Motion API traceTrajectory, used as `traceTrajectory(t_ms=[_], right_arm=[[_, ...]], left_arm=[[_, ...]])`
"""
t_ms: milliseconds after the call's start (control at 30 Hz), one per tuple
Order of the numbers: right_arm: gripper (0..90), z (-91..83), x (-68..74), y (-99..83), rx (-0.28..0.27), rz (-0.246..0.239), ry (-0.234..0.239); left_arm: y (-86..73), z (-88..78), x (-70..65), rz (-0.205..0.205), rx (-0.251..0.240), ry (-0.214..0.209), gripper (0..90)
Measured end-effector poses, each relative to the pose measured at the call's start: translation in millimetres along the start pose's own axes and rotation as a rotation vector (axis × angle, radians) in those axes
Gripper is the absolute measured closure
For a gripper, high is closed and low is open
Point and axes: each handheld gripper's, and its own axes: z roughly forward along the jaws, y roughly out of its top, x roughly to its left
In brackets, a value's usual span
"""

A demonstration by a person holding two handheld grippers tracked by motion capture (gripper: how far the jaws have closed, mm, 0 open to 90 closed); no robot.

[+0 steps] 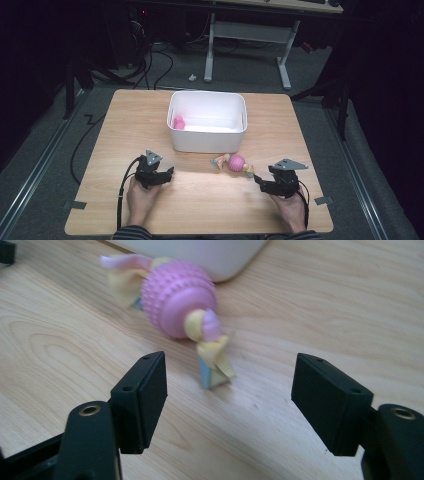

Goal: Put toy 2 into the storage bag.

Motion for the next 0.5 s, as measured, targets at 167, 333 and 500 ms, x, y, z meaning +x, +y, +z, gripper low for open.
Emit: traceTrajectory(t_ms=[167,333,500], right_arm=[[27.6,6.3,10.6,13.7,0.007,-0.066,0.017],[25.1,15.9,20.2,30.5,0.025,-0.098,0.04],[24.4,26.5,27.1,42.3,0.039,-0.119,0.047]], left_arm=[[0.0,0.0,0.0,0.0,0.0,0.0,27.9],[0.0,0.0,0.0,-0.001,-0.001,0.0,28.0],[0.0,0.1,-0.1,-0.001,-0.002,0.0,28.0]])
